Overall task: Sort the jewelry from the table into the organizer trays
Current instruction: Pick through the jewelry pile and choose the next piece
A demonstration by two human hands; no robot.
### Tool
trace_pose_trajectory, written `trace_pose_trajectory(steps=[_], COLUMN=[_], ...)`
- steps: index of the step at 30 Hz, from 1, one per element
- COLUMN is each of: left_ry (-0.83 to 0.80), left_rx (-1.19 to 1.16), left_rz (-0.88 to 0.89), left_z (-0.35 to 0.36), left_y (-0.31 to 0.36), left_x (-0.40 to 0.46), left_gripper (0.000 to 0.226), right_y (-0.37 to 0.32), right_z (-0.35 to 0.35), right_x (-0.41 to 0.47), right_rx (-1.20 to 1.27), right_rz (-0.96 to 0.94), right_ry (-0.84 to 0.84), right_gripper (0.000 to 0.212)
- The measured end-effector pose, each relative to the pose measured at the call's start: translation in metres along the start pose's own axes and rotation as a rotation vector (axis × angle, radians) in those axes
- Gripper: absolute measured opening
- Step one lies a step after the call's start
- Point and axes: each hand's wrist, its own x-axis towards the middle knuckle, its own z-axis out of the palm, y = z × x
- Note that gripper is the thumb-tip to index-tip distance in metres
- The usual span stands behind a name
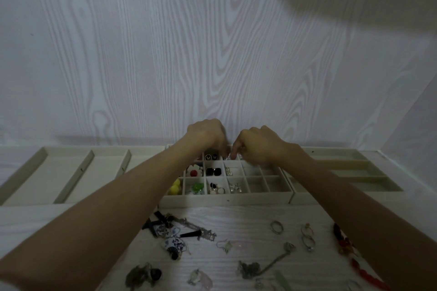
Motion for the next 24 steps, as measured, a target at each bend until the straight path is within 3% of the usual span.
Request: trace_pose_trajectory(steps=[7, 16, 24], left_ry=[0.026, 0.072, 0.15], left_rx=[0.018, -0.006, -0.141], left_rz=[-0.002, -0.012, 0.013], left_z=[-0.001, -0.005, -0.03], left_y=[0.002, 0.006, -0.011], left_x=[-0.004, -0.022, -0.074], left_gripper=[0.045, 0.041, 0.024], right_y=[0.002, 0.004, 0.006], right_z=[-0.005, -0.025, -0.026], right_x=[-0.007, -0.049, -0.114], right_rx=[0.069, 0.142, 0.194], right_rz=[0.003, 0.044, 0.093], right_ry=[0.013, 0.146, 0.095], right_gripper=[0.035, 0.04, 0.039])
